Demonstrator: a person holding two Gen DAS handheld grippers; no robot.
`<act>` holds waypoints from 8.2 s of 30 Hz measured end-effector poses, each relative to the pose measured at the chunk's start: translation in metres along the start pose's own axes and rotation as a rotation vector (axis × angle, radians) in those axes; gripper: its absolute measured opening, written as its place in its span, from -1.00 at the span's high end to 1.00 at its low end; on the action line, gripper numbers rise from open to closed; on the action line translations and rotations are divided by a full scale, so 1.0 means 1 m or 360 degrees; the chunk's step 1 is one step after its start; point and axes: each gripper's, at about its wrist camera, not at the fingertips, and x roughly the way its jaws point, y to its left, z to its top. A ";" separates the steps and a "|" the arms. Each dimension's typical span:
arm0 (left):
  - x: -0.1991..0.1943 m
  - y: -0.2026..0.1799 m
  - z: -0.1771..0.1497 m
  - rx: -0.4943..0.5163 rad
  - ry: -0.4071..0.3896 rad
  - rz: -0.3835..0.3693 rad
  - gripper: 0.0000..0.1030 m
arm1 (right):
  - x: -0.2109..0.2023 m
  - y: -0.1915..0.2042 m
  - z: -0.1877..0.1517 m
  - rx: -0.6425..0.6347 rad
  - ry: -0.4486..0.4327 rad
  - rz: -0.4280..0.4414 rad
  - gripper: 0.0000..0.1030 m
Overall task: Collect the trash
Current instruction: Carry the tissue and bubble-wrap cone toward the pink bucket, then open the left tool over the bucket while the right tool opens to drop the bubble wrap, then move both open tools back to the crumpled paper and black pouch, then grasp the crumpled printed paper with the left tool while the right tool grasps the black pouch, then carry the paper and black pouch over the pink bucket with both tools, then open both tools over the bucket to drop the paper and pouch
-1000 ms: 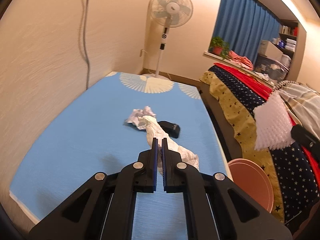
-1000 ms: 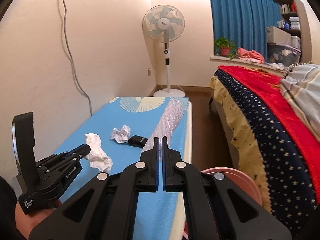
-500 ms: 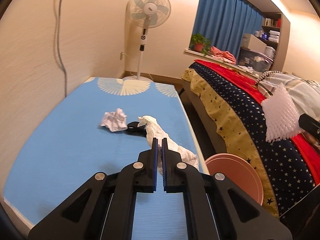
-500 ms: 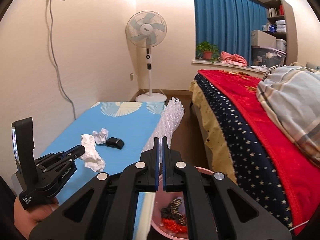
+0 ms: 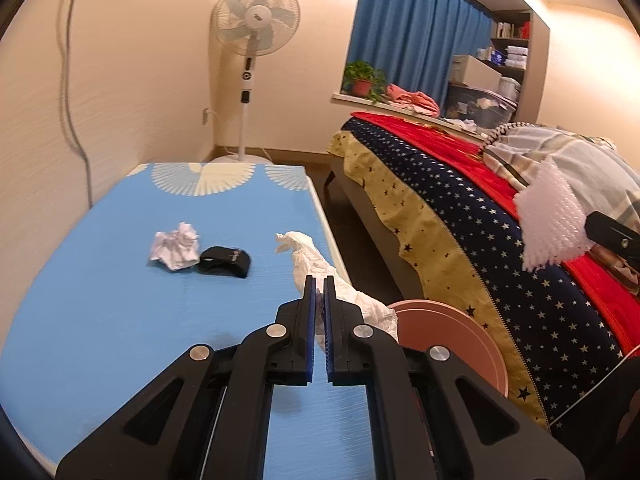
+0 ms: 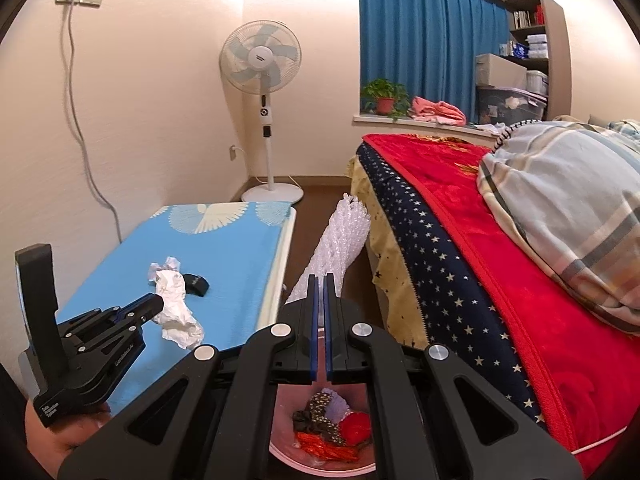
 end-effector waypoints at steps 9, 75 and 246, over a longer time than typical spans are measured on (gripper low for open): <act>0.012 -0.025 -0.003 0.0062 0.0023 -0.0083 0.93 | 0.013 -0.013 -0.005 0.0034 0.0045 -0.0074 0.95; 0.037 0.065 -0.002 -0.0206 0.0006 0.0153 0.53 | 0.092 0.050 -0.010 0.0213 0.0084 0.0086 0.42; 0.041 -0.082 -0.029 0.0234 0.0286 -0.0364 0.56 | 0.035 -0.043 -0.024 0.0287 0.0228 -0.0314 0.11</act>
